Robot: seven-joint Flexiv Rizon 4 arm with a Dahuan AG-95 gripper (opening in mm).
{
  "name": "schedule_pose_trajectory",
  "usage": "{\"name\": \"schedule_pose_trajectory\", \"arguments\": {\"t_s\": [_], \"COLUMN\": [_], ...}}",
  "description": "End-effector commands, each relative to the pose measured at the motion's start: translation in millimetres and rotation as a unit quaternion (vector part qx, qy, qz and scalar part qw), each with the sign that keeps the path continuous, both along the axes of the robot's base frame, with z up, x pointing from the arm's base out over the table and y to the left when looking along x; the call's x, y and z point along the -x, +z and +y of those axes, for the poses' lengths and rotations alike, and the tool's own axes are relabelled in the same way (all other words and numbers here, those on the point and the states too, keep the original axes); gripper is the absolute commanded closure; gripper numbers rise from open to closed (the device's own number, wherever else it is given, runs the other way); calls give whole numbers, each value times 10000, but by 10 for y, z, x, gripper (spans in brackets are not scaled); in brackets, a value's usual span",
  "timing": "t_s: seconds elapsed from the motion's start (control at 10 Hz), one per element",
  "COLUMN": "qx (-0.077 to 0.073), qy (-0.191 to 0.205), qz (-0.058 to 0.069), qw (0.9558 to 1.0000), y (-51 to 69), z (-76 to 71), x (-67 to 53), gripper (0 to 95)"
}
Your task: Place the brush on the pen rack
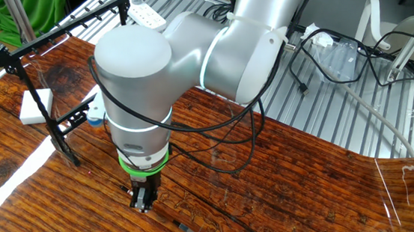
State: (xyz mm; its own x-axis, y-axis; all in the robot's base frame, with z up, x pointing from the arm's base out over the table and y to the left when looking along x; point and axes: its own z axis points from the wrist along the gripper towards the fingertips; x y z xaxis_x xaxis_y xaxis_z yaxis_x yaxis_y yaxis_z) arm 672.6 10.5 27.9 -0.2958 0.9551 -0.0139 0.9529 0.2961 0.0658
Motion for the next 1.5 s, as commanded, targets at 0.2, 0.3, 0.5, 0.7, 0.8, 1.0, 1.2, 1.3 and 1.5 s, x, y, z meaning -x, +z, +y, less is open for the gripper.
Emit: {"name": "schedule_pose_trajectory", "arguments": {"t_s": [0.2, 0.3, 0.5, 0.7, 0.8, 1.0, 1.2, 1.3, 1.5], "qx": [2, 16, 8, 15, 30, 26, 36, 40, 71], "qy": [-81, -109, -183, -173, -151, -130, -109, -88, 20], "qz": [-21, -27, -33, -35, -43, -45, -45, -44, -38], "qw": [10000, 9999, 9998, 9998, 9999, 9999, 9999, 9999, 10000], "y": [-4, 5, 27, 42, 42, 48, 51, 51, 51], "z": [74, 103, 166, 205, 206, 222, 228, 228, 228], "x": [18, 20, 24, 28, 28, 30, 31, 31, 31], "gripper": [760, 760, 760, 760, 760, 760, 760, 760, 760]}}
